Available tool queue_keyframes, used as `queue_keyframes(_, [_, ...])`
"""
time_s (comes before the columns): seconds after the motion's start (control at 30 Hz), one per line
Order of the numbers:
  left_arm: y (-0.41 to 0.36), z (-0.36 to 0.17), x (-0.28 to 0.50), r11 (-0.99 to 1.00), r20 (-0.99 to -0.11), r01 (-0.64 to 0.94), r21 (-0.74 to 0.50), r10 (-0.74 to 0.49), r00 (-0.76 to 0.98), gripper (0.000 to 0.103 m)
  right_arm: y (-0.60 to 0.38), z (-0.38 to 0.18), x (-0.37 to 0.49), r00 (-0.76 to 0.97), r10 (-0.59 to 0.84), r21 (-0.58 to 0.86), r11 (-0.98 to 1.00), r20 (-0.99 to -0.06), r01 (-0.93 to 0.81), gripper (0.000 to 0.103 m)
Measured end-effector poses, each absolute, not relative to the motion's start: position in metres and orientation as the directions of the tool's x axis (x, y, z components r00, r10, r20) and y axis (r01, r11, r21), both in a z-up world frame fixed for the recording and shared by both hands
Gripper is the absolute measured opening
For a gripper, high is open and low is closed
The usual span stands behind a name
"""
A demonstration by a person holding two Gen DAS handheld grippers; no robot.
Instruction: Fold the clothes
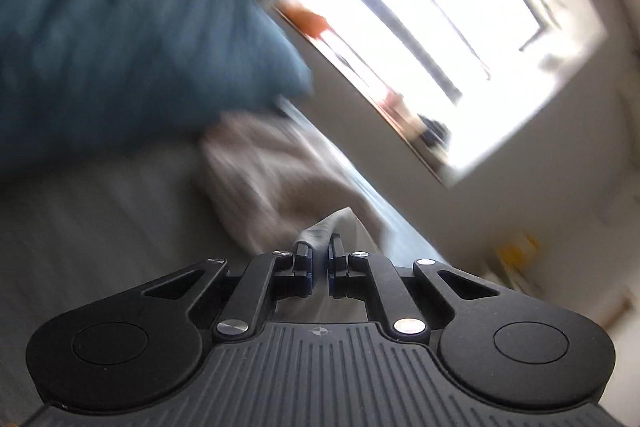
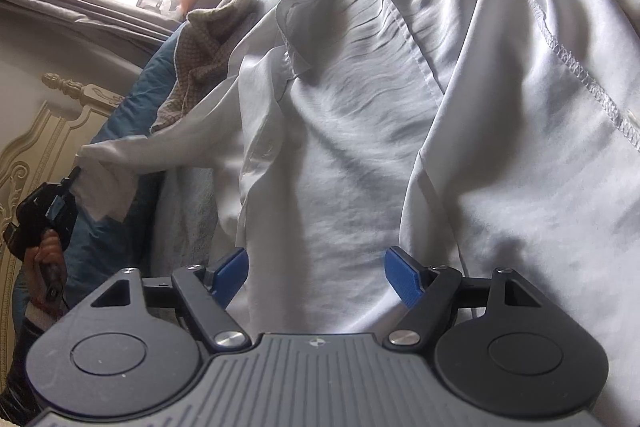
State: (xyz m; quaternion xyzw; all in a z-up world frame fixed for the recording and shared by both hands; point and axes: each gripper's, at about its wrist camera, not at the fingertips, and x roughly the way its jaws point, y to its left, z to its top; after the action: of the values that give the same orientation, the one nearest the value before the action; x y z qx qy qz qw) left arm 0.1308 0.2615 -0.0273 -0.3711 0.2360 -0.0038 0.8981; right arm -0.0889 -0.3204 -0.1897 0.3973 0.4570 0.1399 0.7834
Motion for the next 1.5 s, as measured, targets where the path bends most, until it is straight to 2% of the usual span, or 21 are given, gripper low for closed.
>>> queue_keyframes(0.03, [0.270,-0.037,0.143,0.721,-0.473,-0.231,-0.653,-0.151,0.868,0.038,-0.320,-0.190,-0.089,0.543,0.582,0.750,0.646,-0.606,0.144,0.078])
queue_keyframes(0.07, [0.274,-0.049,0.149,0.709,-0.519,-0.282,-0.647,-0.138,0.843,0.055,-0.320,-0.191,-0.088,0.543,0.582,0.749,0.646,-0.606,0.144,0.078])
queue_keyframes(0.17, [0.281,-0.089,0.157,0.658,-0.643,-0.420,-0.625,-0.129,0.755,0.056,-0.318,-0.191,-0.087,0.543,0.580,0.747,0.650,-0.607,0.142,0.078])
queue_keyframes(0.2, [0.282,-0.101,0.155,0.644,-0.659,-0.441,-0.625,-0.133,0.740,0.056,-0.318,-0.191,-0.086,0.543,0.580,0.746,0.651,-0.608,0.141,0.078])
queue_keyframes(0.33, [0.278,-0.127,0.142,0.616,-0.671,-0.447,-0.649,-0.184,0.718,0.058,-0.318,-0.192,-0.086,0.544,0.580,0.747,0.649,-0.606,0.140,0.078])
queue_keyframes(0.47, [0.277,-0.120,0.135,0.673,-0.684,-0.404,-0.619,-0.208,0.699,0.062,-0.319,-0.193,-0.085,0.547,0.582,0.750,0.647,-0.602,0.138,0.078])
queue_keyframes(0.6, [0.263,-0.093,0.114,0.756,-0.667,-0.313,-0.575,-0.212,0.714,0.066,-0.319,-0.194,-0.085,0.551,0.583,0.754,0.642,-0.597,0.139,0.078])
queue_keyframes(0.67, [0.251,-0.081,0.098,0.794,-0.655,-0.243,-0.558,-0.242,0.716,0.068,-0.320,-0.194,-0.086,0.554,0.584,0.758,0.636,-0.593,0.141,0.078])
queue_keyframes(0.87, [0.189,-0.052,0.049,0.895,-0.691,0.034,-0.444,-0.367,0.623,0.068,-0.324,-0.195,-0.084,0.564,0.590,0.777,0.609,-0.578,0.159,0.078])
queue_keyframes(1.1, [0.125,-0.073,0.004,0.887,-0.725,0.258,-0.383,-0.462,0.511,0.068,-0.331,-0.187,-0.058,0.592,0.608,0.815,0.557,-0.529,0.156,0.077])
queue_keyframes(1.23, [0.088,-0.087,-0.020,0.855,-0.747,0.382,-0.350,-0.501,0.438,0.068,-0.328,-0.164,-0.009,0.632,0.568,0.774,0.627,-0.527,0.082,0.075])
queue_keyframes(1.5, [0.025,-0.111,-0.061,0.758,-0.787,0.586,-0.285,-0.535,0.309,0.068,-0.306,-0.155,0.086,0.640,0.448,0.599,0.800,-0.624,0.024,0.072])
